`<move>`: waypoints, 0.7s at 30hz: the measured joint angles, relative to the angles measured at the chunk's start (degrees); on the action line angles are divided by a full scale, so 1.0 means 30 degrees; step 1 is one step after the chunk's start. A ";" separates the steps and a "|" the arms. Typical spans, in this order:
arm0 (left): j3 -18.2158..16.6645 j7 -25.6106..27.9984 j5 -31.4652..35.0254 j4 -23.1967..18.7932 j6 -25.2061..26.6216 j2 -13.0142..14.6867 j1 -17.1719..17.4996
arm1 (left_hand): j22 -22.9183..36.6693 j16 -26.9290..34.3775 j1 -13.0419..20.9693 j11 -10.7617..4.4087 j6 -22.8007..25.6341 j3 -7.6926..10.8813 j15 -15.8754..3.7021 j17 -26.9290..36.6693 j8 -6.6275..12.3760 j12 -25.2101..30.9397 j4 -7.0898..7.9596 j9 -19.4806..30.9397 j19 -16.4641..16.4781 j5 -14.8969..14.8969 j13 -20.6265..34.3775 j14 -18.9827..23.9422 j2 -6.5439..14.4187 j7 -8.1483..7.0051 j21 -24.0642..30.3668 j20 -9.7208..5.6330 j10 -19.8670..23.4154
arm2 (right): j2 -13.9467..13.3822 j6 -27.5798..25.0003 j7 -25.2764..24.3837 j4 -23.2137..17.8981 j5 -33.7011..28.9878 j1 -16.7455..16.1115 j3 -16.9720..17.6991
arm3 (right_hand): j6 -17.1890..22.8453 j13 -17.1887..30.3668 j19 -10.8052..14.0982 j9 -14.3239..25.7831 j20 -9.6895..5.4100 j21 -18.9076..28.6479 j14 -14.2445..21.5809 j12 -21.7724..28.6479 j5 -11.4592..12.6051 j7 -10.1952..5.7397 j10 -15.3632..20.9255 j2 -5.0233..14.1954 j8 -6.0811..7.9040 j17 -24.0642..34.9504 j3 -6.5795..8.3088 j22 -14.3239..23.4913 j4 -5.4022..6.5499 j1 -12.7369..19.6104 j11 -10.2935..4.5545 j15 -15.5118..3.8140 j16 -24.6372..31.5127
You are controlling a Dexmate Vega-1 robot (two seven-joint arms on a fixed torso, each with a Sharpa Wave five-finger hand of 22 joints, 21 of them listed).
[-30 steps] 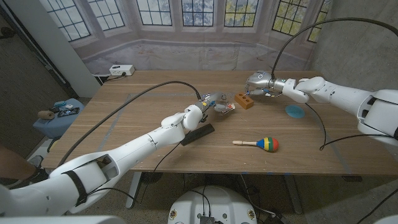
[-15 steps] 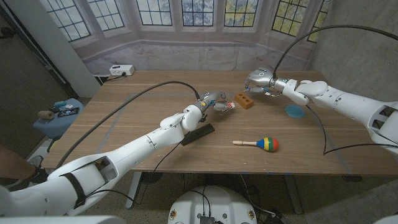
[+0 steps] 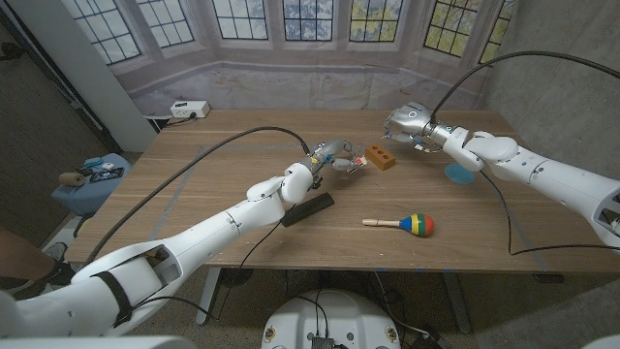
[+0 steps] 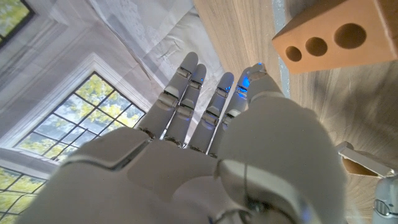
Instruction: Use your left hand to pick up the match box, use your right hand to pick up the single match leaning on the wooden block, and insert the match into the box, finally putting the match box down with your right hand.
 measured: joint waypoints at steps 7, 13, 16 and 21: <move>-0.0227 -0.0157 -0.0453 0.0119 -0.0925 0.0184 0.0100 | 0.0000 0.0000 0.0000 0.0001 0.0001 0.0000 -0.0063 0.0000 -0.0016 0.0000 0.0000 0.0000 0.0000 0.0081 0.0000 -0.0064 0.0000 0.0002 0.0000 0.0000 0.0001 | -0.0439 -0.0669 0.0222 -0.1429 0.0051 -0.1333 0.1226 | -0.0003 0.0000 0.0000 -0.0008 0.0000 -0.0006 0.0031 0.0000 0.0000 0.0000 -0.0001 -0.0002 -0.0002 -0.0001 -0.0014 -0.0001 0.0014 -0.0001 0.0001 0.0031 0.0000; -0.0470 -0.0362 -0.0870 0.0137 -0.1560 0.0361 0.0242 | 0.0000 0.0000 -0.0006 -0.0068 0.0003 0.0000 -0.0128 0.0000 -0.0046 0.0000 0.0000 0.0005 -0.0018 0.0081 0.0000 -0.0129 0.0006 0.0003 0.0000 -0.0018 -0.0068 | -0.0768 -0.1280 0.0326 -0.2441 -0.0115 -0.2265 0.1989 | -0.0005 0.0000 -0.0002 -0.0015 0.0001 -0.0007 0.0030 0.0000 0.0000 0.0001 -0.0001 -0.0003 -0.0003 -0.0044 -0.0066 -0.0001 0.0066 -0.0003 0.0001 0.0032 0.0000; -0.0589 -0.0476 -0.1037 0.0140 -0.1815 0.0441 0.0314 | 0.0000 0.0000 -0.0040 -0.0077 0.0003 0.0000 -0.0128 0.0000 -0.0057 0.0000 0.0000 -0.0024 -0.0105 0.0081 0.0000 -0.0129 0.0040 0.0003 0.0000 -0.0105 -0.0059 | -0.0899 -0.1675 0.0330 -0.2894 -0.0243 -0.2696 0.2318 | -0.0006 0.0000 -0.0002 -0.0009 0.0001 -0.0007 0.0129 0.0000 0.0000 0.0001 -0.0001 -0.0004 -0.0004 -0.0042 -0.0066 -0.0002 0.0066 -0.0003 0.0001 -0.0067 0.0000; -0.0759 -0.0715 -0.1347 0.0149 -0.2303 0.0541 0.0397 | 0.0000 0.0000 -0.0112 -0.0140 0.0003 0.0000 -0.0128 0.0000 -0.0060 0.0000 0.0001 -0.0041 -0.0104 0.0080 0.0000 -0.0128 0.0112 0.0003 0.0000 -0.0104 0.0005 | -0.1105 -0.2348 0.0270 -0.3773 -0.0315 -0.3615 0.3010 | -0.0008 0.0000 -0.0001 0.0002 0.0001 -0.0008 0.0162 0.0000 0.0000 0.0002 -0.0002 -0.0004 -0.0008 -0.0042 -0.0066 -0.0002 0.0066 -0.0004 0.0002 -0.0033 -0.0088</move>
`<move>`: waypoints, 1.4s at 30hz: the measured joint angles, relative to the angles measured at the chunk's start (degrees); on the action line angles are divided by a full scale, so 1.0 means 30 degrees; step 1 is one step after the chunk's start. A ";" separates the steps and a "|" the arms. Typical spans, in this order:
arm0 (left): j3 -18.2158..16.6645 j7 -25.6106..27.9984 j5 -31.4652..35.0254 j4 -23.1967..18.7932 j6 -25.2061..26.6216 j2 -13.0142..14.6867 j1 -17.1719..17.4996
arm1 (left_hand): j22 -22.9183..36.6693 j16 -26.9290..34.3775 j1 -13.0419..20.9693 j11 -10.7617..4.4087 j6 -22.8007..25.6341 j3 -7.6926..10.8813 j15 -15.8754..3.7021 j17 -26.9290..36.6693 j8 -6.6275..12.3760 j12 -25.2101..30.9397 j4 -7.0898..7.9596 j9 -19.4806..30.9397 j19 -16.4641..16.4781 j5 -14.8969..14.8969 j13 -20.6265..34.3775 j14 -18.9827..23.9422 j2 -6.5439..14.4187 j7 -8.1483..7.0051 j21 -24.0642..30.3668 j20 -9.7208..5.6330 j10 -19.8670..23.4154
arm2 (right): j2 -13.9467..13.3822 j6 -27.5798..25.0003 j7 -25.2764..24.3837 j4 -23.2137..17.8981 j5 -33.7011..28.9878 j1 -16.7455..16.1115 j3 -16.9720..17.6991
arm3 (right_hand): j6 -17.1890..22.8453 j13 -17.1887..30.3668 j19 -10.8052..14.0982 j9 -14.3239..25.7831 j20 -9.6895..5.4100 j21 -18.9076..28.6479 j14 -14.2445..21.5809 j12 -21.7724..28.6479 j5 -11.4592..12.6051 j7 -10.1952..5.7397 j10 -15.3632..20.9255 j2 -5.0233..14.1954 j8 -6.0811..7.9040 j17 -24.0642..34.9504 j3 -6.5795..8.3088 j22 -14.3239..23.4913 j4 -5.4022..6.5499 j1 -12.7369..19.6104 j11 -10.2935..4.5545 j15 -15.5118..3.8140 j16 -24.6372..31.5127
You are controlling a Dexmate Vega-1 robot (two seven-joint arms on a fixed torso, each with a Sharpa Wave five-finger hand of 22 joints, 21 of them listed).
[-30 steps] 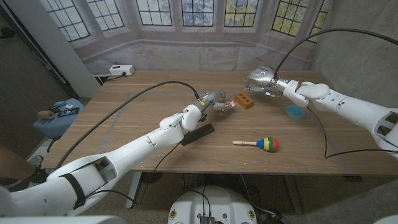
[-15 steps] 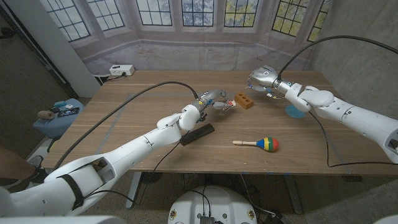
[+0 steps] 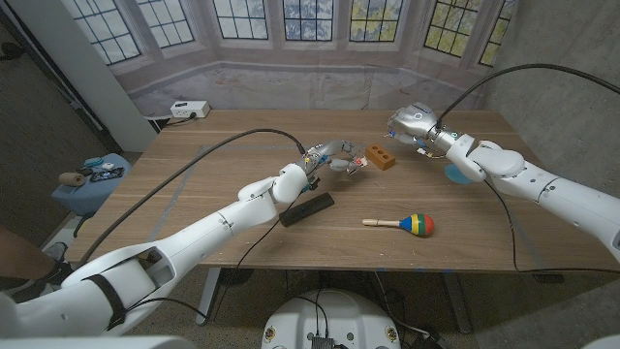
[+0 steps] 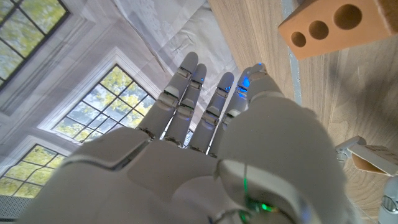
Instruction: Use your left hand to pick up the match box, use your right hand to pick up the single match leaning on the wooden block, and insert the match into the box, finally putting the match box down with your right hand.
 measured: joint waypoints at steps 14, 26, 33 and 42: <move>-0.0276 -0.0518 -0.0533 0.0138 -0.0891 0.0142 0.0068 | -0.0001 0.0000 -0.0002 0.0003 0.0001 0.0090 0.0001 0.0000 -0.0075 0.0000 0.0090 -0.0044 0.0002 -0.0003 0.0000 0.0001 0.0001 0.0001 0.0000 0.0001 -0.0001 | -0.0439 -0.2010 -0.0531 -0.1776 0.0000 -0.2114 0.1438 | -0.0030 0.0000 -0.0001 -0.0002 0.0001 -0.0001 -0.0001 -0.0109 0.0000 0.0028 0.0102 0.0060 -0.0049 0.0052 0.0001 0.0000 0.0000 0.0061 0.0103 0.0001 0.0000; -0.0466 -0.0964 -0.0973 0.0688 -0.1669 0.0109 -0.0130 | 0.0000 0.0000 0.0000 0.0005 0.0001 0.0092 -0.0039 0.0028 -0.0114 0.0000 0.0092 -0.0033 0.0002 -0.0006 0.0000 -0.0040 0.0000 0.0001 0.0000 0.0002 -0.0001 | -0.0516 -0.3530 -0.1151 -0.2745 -0.0296 -0.3350 0.2173 | -0.0033 -0.0001 -0.0002 -0.0011 0.0001 -0.0001 0.0172 -0.0108 0.0000 0.0030 0.0102 0.0077 -0.0050 0.0050 -0.0185 -0.0001 -0.0027 0.0077 0.0103 -0.0032 0.0001; -0.0599 -0.1308 -0.1448 0.1127 -0.2116 -0.0041 -0.0347 | 0.0000 0.0000 -0.0076 0.0005 0.0002 0.0084 -0.0175 0.0097 -0.0154 0.0000 0.0084 -0.0033 0.0003 -0.0020 0.0000 -0.0033 0.0073 0.0002 0.0000 0.0003 -0.0001 | -0.0341 -0.4558 -0.1656 -0.3121 -0.0729 -0.3906 0.2365 | -0.0034 0.0000 -0.0002 -0.0016 0.0002 -0.0001 0.0172 -0.0105 0.0000 0.0030 0.0204 0.0076 -0.0051 0.0049 -0.0184 -0.0001 -0.0027 0.0076 0.0206 -0.0032 0.0001; -0.0712 -0.1796 -0.2150 0.1721 -0.2843 -0.0278 -0.0632 | 0.0000 0.0000 -0.0150 -0.0071 0.0004 0.0083 -0.0173 0.0096 -0.0213 0.0001 0.0083 -0.0057 -0.0068 -0.0022 0.0000 -0.0033 -0.0001 0.0000 0.0000 -0.0068 -0.0079 | -0.0092 -0.6163 -0.2339 -0.3744 -0.1138 -0.4779 0.2593 | 0.0074 -0.0001 -0.0003 -0.0001 0.0002 -0.0001 0.0312 -0.0182 0.0000 0.0147 0.0204 0.0077 -0.0035 0.0048 -0.0184 -0.0002 -0.0027 0.0282 0.0206 -0.0102 0.0001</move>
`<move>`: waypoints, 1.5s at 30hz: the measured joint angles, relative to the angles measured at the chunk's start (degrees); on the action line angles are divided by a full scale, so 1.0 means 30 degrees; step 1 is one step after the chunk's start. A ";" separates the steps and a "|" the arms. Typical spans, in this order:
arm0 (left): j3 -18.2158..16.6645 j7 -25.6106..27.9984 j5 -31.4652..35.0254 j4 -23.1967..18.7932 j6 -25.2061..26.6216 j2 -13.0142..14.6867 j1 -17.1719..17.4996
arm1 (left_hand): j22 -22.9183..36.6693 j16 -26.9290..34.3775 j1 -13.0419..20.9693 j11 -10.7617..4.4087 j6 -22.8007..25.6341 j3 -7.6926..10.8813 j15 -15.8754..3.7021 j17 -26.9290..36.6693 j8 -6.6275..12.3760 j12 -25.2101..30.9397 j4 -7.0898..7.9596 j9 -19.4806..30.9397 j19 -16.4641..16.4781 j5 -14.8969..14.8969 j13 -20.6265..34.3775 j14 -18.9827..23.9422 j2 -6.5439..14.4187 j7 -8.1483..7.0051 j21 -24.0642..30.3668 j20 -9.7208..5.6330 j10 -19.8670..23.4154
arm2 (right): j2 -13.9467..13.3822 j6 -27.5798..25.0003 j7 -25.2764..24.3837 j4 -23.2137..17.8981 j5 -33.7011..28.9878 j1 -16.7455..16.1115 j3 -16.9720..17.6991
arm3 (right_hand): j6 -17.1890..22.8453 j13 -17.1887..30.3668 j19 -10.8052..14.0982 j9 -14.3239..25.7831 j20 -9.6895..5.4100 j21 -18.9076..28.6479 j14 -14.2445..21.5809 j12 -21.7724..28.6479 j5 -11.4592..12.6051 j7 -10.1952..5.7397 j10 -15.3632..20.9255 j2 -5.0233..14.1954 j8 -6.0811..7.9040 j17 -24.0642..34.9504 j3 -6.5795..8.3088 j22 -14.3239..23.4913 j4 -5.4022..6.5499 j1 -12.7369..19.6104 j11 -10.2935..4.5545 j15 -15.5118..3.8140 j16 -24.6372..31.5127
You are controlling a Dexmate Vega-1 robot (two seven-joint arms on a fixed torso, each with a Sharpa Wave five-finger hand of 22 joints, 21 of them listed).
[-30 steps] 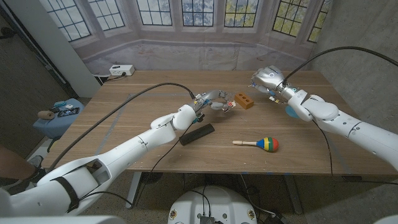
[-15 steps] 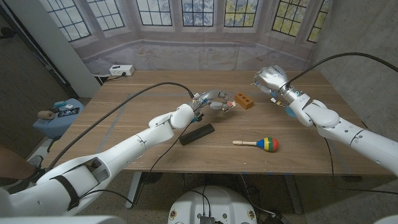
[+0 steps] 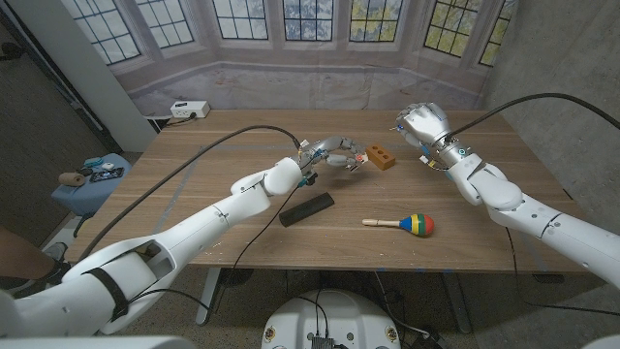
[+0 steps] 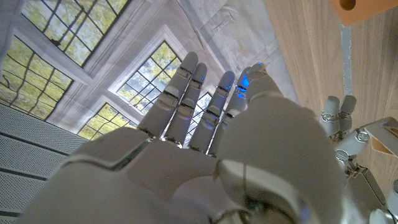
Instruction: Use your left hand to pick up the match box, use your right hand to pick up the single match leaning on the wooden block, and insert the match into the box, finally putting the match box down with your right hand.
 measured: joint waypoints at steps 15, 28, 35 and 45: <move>-0.0009 -0.0835 -0.0630 0.0672 -0.0767 -0.0205 -0.0430 | 0.0000 0.0000 -0.0200 -0.0027 0.0111 0.0032 0.0003 -0.0003 -0.0009 0.0000 0.0033 -0.0083 -0.0071 -0.0055 0.0000 0.0000 -0.0053 -0.0110 0.0000 -0.0069 -0.0027 | 0.0251 -0.2014 -0.0645 -0.0809 -0.0512 -0.1235 0.0197 | -0.0032 0.0001 0.0106 0.0000 -0.0105 0.0106 0.0035 0.0000 0.0000 0.0024 0.0102 -0.0003 -0.0003 0.0034 -0.0080 -0.0001 0.0080 -0.0003 0.0102 0.0031 0.0000; 0.0051 -0.1252 -0.0735 0.0690 -0.0855 -0.0167 -0.0529 | 0.0000 0.0000 -0.0200 -0.0025 0.0098 0.0055 0.0004 -0.0005 0.0065 0.0000 0.0055 0.0023 -0.0069 -0.0057 0.0001 0.0000 -0.0051 -0.0096 0.0000 -0.0068 -0.0026 | 0.0474 -0.3040 -0.1279 -0.1080 -0.0876 -0.1844 0.0199 | -0.0036 0.0000 0.0176 -0.0012 -0.0037 0.0106 0.0131 0.0001 0.0000 0.0024 0.0102 0.0070 -0.0012 0.0093 -0.0080 -0.0001 0.0080 0.0071 0.0102 -0.0065 0.0000; 0.0085 -0.1402 -0.0739 0.0690 -0.0863 -0.0158 -0.0593 | 0.0000 0.0000 -0.0199 -0.0025 0.0034 0.0054 0.0004 -0.0053 0.0067 0.0000 0.0054 0.0002 -0.0068 -0.0057 0.0000 0.0000 -0.0053 -0.0171 0.0000 -0.0067 -0.0026 | 0.0634 -0.3321 -0.1663 -0.1096 -0.1019 -0.1943 0.0118 | -0.0037 0.0000 0.0175 -0.0005 -0.0035 0.0106 0.0199 0.0002 0.0000 0.0024 0.0113 0.0077 -0.0013 0.0092 -0.0238 -0.0001 0.0027 0.0077 0.0113 0.0003 0.0000; 0.0139 -0.1635 -0.0661 0.0657 -0.0849 -0.0107 -0.0704 | -0.0001 0.0000 -0.0197 -0.0024 0.0035 0.0053 0.0005 -0.0024 0.0066 0.0000 0.0053 -0.0054 -0.0066 -0.0058 0.0000 0.0000 -0.0056 -0.0172 0.0000 -0.0066 -0.0025 | 0.0890 -0.3637 -0.2204 -0.0937 -0.1220 -0.1969 -0.0059 | 0.0039 0.0000 0.0174 0.0001 -0.0035 0.0105 0.0199 -0.0068 0.0000 0.0101 0.0203 0.0073 -0.0016 0.0090 -0.0290 -0.0001 0.0080 0.0073 0.0203 0.0004 -0.0136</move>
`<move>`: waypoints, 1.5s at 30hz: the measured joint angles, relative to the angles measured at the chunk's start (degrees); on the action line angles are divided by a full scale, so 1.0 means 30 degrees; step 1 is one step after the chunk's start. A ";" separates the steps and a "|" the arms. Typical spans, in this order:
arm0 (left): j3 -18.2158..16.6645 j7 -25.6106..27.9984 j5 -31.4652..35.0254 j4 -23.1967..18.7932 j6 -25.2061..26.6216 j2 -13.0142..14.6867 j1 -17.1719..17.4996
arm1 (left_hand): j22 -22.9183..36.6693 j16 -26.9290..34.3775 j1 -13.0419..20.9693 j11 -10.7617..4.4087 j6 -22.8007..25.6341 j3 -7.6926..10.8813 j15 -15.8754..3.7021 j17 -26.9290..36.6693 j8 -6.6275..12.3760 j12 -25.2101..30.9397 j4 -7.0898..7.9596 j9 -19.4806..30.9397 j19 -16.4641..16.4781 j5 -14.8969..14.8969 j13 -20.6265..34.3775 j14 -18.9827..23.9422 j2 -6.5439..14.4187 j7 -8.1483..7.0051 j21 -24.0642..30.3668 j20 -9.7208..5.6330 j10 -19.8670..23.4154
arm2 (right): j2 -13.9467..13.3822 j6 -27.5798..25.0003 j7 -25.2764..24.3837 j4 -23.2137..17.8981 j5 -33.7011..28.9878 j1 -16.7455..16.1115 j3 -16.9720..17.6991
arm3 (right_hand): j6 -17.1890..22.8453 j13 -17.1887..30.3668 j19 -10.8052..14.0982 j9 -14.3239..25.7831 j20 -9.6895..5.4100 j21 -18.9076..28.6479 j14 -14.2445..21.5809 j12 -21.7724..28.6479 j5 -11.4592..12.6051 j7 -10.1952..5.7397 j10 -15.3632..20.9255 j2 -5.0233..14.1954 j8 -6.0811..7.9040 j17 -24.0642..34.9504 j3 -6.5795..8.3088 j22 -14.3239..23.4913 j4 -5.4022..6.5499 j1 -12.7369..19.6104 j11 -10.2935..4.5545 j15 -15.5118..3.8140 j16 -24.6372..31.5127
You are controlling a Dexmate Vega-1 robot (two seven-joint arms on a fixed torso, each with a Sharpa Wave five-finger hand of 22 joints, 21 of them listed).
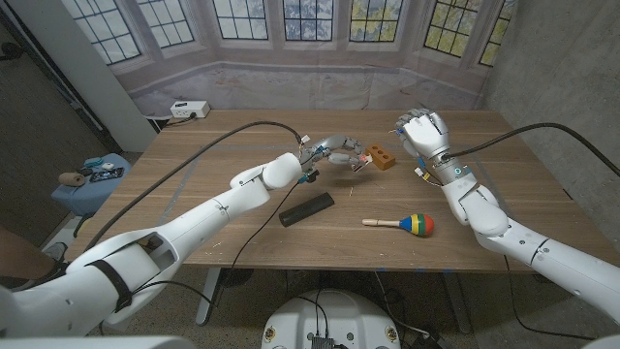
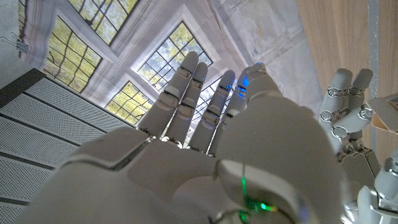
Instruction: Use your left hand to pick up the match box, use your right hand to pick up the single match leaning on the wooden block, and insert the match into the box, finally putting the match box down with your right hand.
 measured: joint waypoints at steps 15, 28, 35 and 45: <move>0.0073 -0.0226 0.0134 -0.0035 0.0041 0.0007 -0.0191 | 0.0027 0.0000 0.0002 0.0001 0.0065 0.0114 0.0000 -0.0028 -0.0005 0.0000 -0.0053 0.0078 -0.0069 0.0080 0.0000 0.0000 -0.0002 -0.0063 0.0000 -0.0069 0.0001 | 0.0244 -0.0591 -0.0747 0.0206 -0.0487 -0.0090 -0.0362 | 0.0065 0.0001 -0.0001 -0.0013 0.0001 0.0000 0.0136 0.0007 0.0000 0.0066 0.0000 -0.0001 0.0011 -0.0001 0.0001 0.0000 0.0000 0.0000 0.0000 -0.0067 0.0001; 0.0146 -0.0416 0.0181 0.0076 -0.0144 -0.0032 -0.0410 | 0.0041 0.0000 0.0004 0.0001 0.0062 0.0138 0.0001 -0.0026 -0.0065 0.0000 -0.0029 0.0077 -0.0068 0.0079 0.0000 0.0000 -0.0004 -0.0060 0.0000 -0.0068 0.0001 | 0.0272 -0.1111 -0.1298 0.0122 -0.1390 -0.0130 -0.0661 | 0.0053 0.0000 -0.0002 -0.0001 0.0002 0.0000 0.0282 0.0009 0.0000 0.0072 0.0103 0.0075 0.0015 -0.0003 0.0001 -0.0001 0.0000 0.0077 0.0103 -0.0079 -0.0075; 0.0150 -0.0448 0.0184 0.0168 -0.0416 -0.0059 -0.0451 | 0.0041 0.0000 0.0005 0.0001 0.0061 0.0136 0.0001 -0.0025 -0.0069 0.0000 -0.0029 0.0073 -0.0068 0.0079 0.0000 0.0000 -0.0005 -0.0059 0.0000 -0.0067 0.0001 | 0.0188 -0.1188 -0.1377 -0.0202 -0.1913 -0.0177 -0.0788 | 0.0100 0.0001 -0.0003 0.0001 0.0002 0.0000 0.0281 0.0009 0.0000 0.0025 0.0104 0.0075 0.0006 -0.0003 -0.0079 -0.0001 0.0079 0.0075 0.0103 -0.0078 -0.0075; 0.0094 -0.0455 0.0149 0.0189 -0.0750 -0.0065 -0.0453 | 0.0040 0.0000 0.0005 0.0001 0.0059 0.0134 0.0001 -0.0024 -0.0072 0.0000 -0.0029 0.0065 -0.0067 0.0079 0.0001 0.0000 -0.0005 -0.0057 0.0000 -0.0067 0.0001 | -0.0023 -0.1173 -0.1168 -0.0687 -0.2675 -0.0252 -0.0883 | 0.0097 0.0000 -0.0003 -0.0001 0.0002 0.0000 0.0345 0.0010 0.0000 0.0024 0.0103 0.0073 0.0003 -0.0004 -0.0078 0.0000 0.0079 0.0074 0.0103 -0.0141 -0.0074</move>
